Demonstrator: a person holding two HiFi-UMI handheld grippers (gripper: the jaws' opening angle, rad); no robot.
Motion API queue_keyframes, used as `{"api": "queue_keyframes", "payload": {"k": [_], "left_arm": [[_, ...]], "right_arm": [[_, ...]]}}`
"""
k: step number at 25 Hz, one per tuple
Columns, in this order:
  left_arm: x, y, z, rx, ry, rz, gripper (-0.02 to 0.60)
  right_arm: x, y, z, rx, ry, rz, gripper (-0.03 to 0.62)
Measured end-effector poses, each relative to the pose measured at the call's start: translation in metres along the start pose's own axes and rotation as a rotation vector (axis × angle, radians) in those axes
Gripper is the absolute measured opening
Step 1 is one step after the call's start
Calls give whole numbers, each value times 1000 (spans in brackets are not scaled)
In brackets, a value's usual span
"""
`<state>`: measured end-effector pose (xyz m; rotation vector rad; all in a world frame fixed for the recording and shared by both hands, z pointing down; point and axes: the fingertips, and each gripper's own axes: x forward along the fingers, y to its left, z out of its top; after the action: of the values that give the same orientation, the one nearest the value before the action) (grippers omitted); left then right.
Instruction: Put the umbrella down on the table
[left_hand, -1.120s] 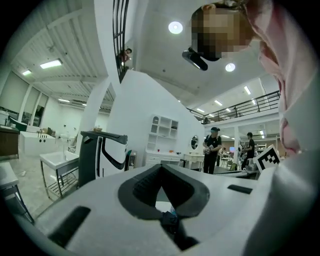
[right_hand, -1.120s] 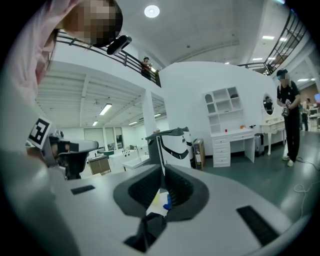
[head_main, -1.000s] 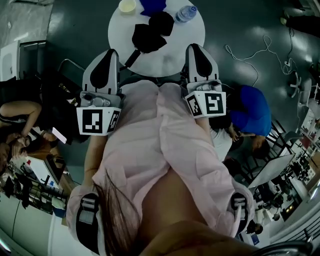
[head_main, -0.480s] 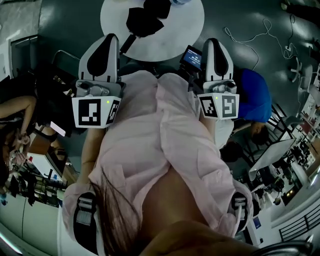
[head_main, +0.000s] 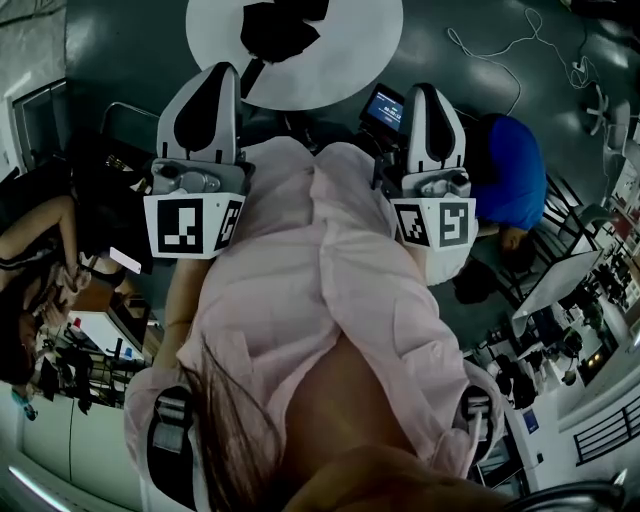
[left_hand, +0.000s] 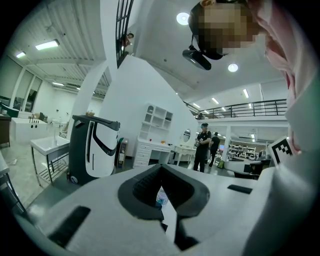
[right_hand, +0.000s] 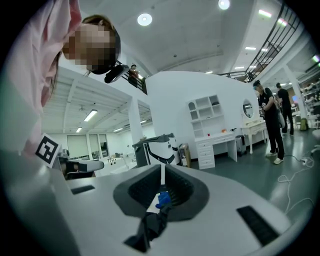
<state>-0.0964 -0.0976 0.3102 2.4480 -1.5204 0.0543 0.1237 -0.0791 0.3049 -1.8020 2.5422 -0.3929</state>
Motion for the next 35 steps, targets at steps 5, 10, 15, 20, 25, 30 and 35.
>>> {"api": "queue_keyframes", "payload": {"k": [5, 10, 15, 20, 25, 30, 35], "left_arm": [[4, 0, -2, -3, 13, -7, 18], [3, 4, -2, -4, 14, 5, 18], [2, 8, -4, -11, 18, 17, 18], [0, 11, -8, -22, 28, 28, 18], [0, 13, -7, -26, 25, 36, 18], [0, 13, -8, -30, 24, 40, 18], [0, 12, -8, -30, 20, 42, 18]], "right_arm": [[6, 11, -10, -42, 45, 22, 43], [14, 22, -10, -71, 53, 59, 43], [21, 27, -15, -82, 72, 75, 43], [26, 32, -21, -87, 92, 89, 43], [29, 35, -22, -94, 99, 101, 43], [31, 36, -23, -103, 104, 108, 43], [30, 36, -23, -104, 101, 111, 43]]}}
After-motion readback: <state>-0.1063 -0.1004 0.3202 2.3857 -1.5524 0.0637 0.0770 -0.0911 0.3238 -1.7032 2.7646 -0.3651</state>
